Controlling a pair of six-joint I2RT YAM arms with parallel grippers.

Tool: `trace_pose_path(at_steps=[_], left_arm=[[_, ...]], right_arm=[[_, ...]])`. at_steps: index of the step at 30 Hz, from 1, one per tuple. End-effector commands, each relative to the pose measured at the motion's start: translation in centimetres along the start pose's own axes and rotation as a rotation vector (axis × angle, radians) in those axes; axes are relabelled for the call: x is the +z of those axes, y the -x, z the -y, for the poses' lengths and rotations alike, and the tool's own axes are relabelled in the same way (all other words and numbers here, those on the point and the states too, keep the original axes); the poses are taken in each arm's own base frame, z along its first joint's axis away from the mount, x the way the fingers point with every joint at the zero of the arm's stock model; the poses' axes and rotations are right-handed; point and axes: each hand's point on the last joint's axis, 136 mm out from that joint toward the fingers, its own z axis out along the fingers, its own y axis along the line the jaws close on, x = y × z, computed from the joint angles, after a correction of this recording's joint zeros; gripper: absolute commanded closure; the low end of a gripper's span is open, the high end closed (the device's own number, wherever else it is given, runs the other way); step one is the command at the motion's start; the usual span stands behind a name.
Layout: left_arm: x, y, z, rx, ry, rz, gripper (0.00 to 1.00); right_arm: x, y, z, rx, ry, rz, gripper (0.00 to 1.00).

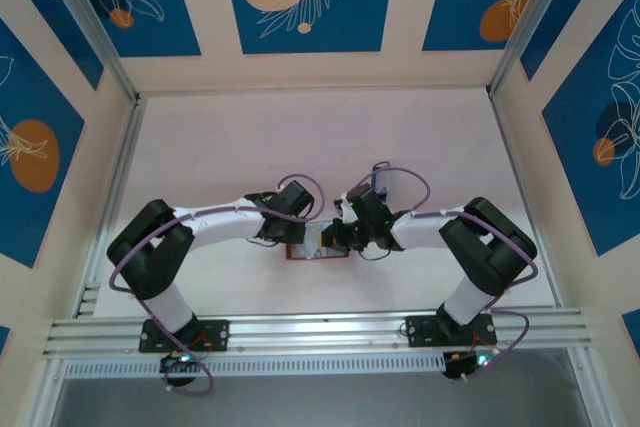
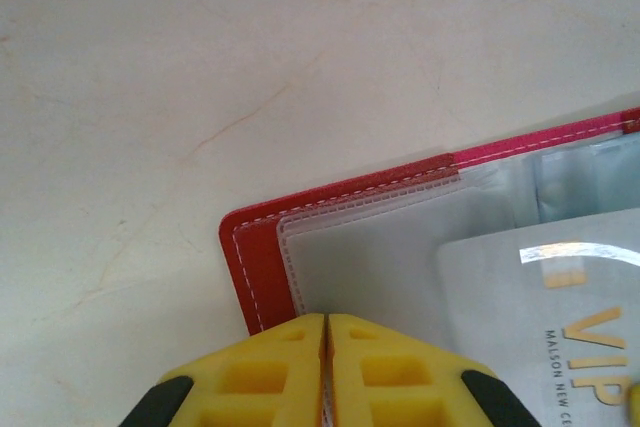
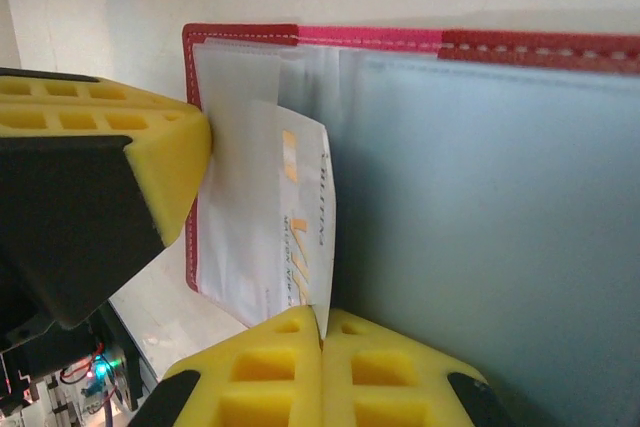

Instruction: Put the credit cards into the card holder

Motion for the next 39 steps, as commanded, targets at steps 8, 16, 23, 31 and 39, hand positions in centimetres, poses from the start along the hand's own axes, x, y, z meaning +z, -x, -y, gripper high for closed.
trace_pose_path(at_steps=[8,16,23,31,39], left_arm=[[1.7,-3.2,-1.3,0.013,0.057,-0.11,0.91],[1.3,-3.2,-1.7,0.013,0.065,-0.1,0.9],[1.3,-3.2,-1.6,0.016,0.061,-0.098,0.9],[1.3,-2.9,-1.4,0.02,0.056,-0.092,0.9],[0.7,-2.5,-1.3,0.019,0.051,-0.073,0.9]], right_arm=[[1.0,-0.2,2.0,0.046,-0.101,-0.027,1.0],[1.3,0.1,2.4,0.088,-0.112,-0.011,1.0],[2.1,-0.8,2.4,0.126,-0.144,0.0,1.0],[2.1,-1.8,1.5,0.102,-0.156,-0.014,0.91],[0.0,-1.9,0.8,0.05,-0.216,-0.034,0.7]])
